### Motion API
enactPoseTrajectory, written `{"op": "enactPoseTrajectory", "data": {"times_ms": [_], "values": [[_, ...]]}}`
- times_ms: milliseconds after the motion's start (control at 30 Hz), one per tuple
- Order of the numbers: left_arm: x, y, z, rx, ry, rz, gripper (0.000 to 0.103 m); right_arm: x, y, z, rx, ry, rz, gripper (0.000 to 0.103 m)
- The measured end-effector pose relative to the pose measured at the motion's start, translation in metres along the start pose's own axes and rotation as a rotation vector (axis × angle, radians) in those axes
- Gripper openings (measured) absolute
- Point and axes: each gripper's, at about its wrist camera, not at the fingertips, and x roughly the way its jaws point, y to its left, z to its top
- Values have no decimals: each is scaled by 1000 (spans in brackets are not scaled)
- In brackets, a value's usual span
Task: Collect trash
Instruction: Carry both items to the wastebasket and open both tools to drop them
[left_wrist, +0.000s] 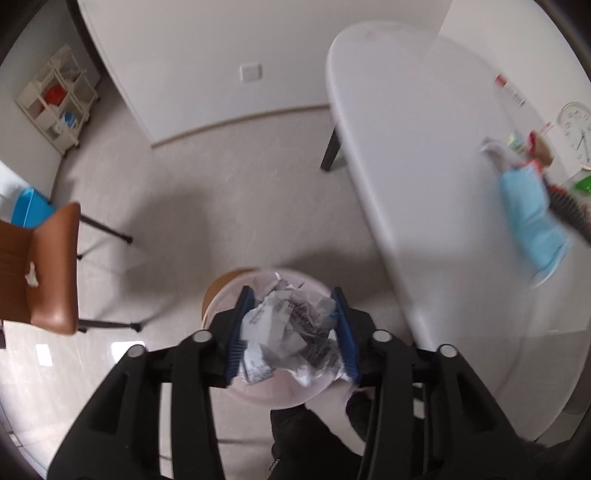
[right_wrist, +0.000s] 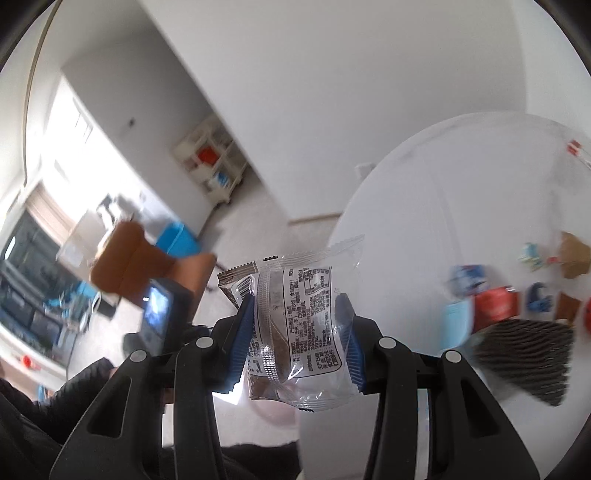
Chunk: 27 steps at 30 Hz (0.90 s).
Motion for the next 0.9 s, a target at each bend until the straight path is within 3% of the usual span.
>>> {"op": "enactPoseTrajectory", "data": {"times_ms": [200, 267, 333, 567, 633, 767, 900], "values": [[33, 37, -30, -33, 68, -41, 68, 33, 54, -10, -86, 96, -1, 47], [34, 46, -36, -57, 70, -76, 69, 43, 67, -16, -109, 118, -2, 47], [26, 53, -38, -75, 51, -102, 81, 51, 76, -17, -125, 138, -1, 48], [-39, 94, -37, -204, -97, -35, 89, 84, 102, -31, -226, 212, -45, 51], [-56, 106, -34, -239, -130, -8, 89, 100, 107, -41, -255, 256, -46, 57], [-87, 122, -33, -270, -181, 71, 95, 117, 111, -55, -268, 296, -52, 88], [-109, 120, -28, -274, -228, 88, 95, 100, 107, -43, -218, 244, -78, 96]]}}
